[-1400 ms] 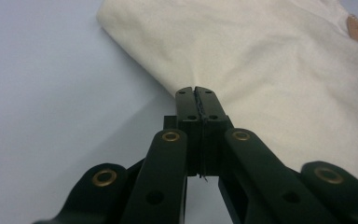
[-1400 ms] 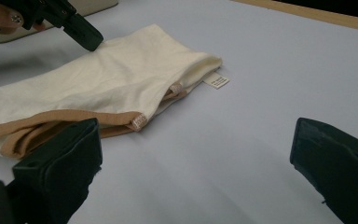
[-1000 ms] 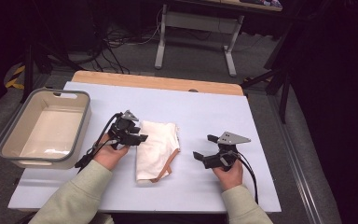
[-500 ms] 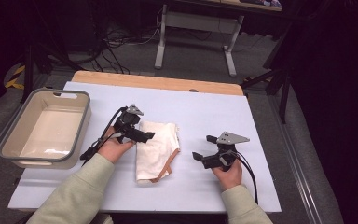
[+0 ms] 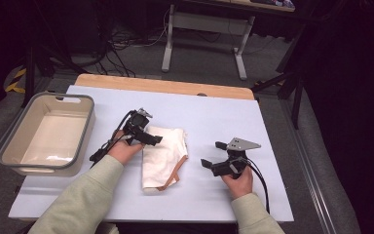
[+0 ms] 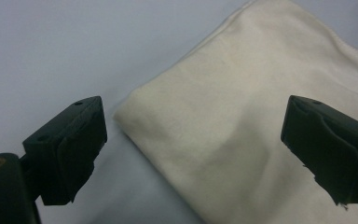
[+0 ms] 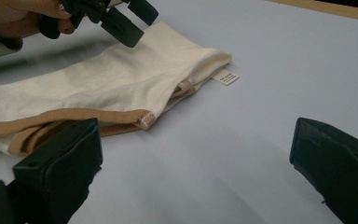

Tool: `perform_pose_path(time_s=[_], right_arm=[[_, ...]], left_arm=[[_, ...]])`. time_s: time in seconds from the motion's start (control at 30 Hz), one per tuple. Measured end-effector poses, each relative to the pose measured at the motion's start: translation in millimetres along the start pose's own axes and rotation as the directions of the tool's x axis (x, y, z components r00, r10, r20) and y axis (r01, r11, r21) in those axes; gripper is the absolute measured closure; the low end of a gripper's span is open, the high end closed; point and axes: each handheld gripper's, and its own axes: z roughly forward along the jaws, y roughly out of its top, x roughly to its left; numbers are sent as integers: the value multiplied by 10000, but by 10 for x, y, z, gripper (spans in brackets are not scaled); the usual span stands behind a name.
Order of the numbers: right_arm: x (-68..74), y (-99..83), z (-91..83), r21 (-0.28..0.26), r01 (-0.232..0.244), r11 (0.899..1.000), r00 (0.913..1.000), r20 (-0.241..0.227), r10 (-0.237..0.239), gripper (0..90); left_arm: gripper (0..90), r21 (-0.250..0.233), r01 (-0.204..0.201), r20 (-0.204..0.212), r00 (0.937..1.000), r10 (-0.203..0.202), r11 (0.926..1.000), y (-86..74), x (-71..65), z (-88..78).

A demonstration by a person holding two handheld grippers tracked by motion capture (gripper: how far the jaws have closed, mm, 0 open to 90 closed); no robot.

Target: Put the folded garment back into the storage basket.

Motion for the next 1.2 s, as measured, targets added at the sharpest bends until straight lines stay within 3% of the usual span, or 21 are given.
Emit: perform_pose_path(time_s=[0.1,0.23,0.4,0.53,0.63,0.9,0.93,1.2], right_arm=[[0,0,0,-6,-4,10000,10000,-20,4,29],[1,0,-1,-10,-1,10000,10000,-63,1,29],[4,1,-1,-14,16,10000,9999,-123,-16,29],[3,-1,4,30,-4,10000,9998,-207,4,29],[5,-2,8,32,-5,10000,9997,-242,6,30],[9,-1,8,35,11,10000,9997,-252,-10,29],[10,-1,8,41,7,10000,9997,-244,-6,29],[18,-1,8,55,62,10000,9997,-245,-61,34]], left_arm=[[78,229,-15,-77,10000,16,9997,-6,6,32],[71,517,93,247,9996,-106,9986,-16,-16,65],[45,568,47,258,9996,-62,9984,-15,-42,79],[42,835,-85,359,9993,55,9965,-20,-148,77],[22,1059,-422,142,9991,409,9935,-20,-226,97],[7,1137,-615,-161,9978,638,9916,-27,-271,122],[20,1203,-744,-370,9962,794,9899,-29,-293,125],[128,1012,-725,-591,9951,787,9922,-30,-313,106]])
